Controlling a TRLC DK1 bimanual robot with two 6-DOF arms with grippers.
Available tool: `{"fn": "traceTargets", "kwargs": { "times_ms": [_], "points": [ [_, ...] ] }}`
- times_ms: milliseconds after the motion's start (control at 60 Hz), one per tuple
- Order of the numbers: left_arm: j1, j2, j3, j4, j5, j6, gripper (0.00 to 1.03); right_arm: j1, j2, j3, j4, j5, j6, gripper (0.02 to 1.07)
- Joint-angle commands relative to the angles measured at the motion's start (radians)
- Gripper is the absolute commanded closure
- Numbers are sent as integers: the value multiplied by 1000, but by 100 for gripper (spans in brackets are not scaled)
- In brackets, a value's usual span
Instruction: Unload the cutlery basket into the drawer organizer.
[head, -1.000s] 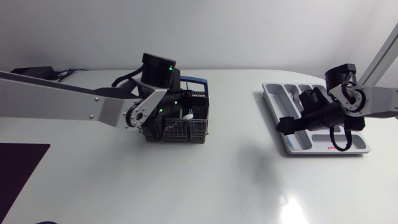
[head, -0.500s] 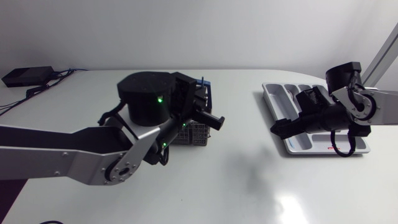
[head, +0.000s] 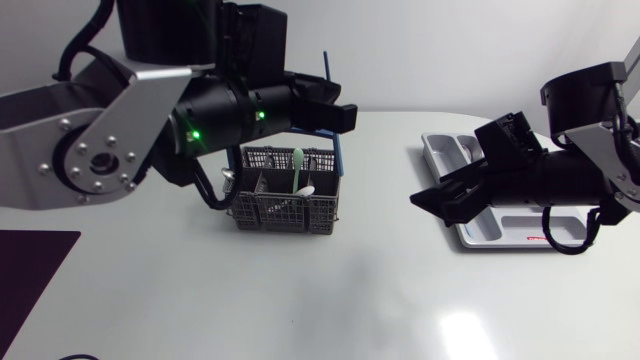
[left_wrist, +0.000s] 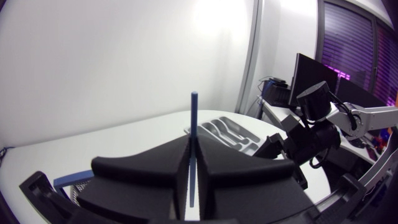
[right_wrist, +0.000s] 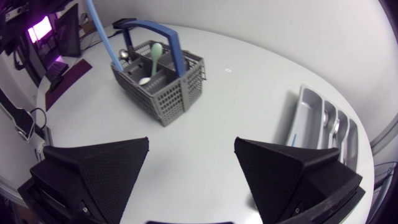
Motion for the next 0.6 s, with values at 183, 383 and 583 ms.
{"fn": "traceTargets", "kwargs": {
  "times_ms": [183,383,583],
  "points": [
    [93,115,137,-177,324,-187,100,103,-14,114,-81,-117,48,13],
    [113,173,173,-227,442,-223,99,202,69,166,-67,-123,80,16],
    [127,192,180,-230,507,-256,100,249,134,189,-26,-111,108,27]
  ]
}}
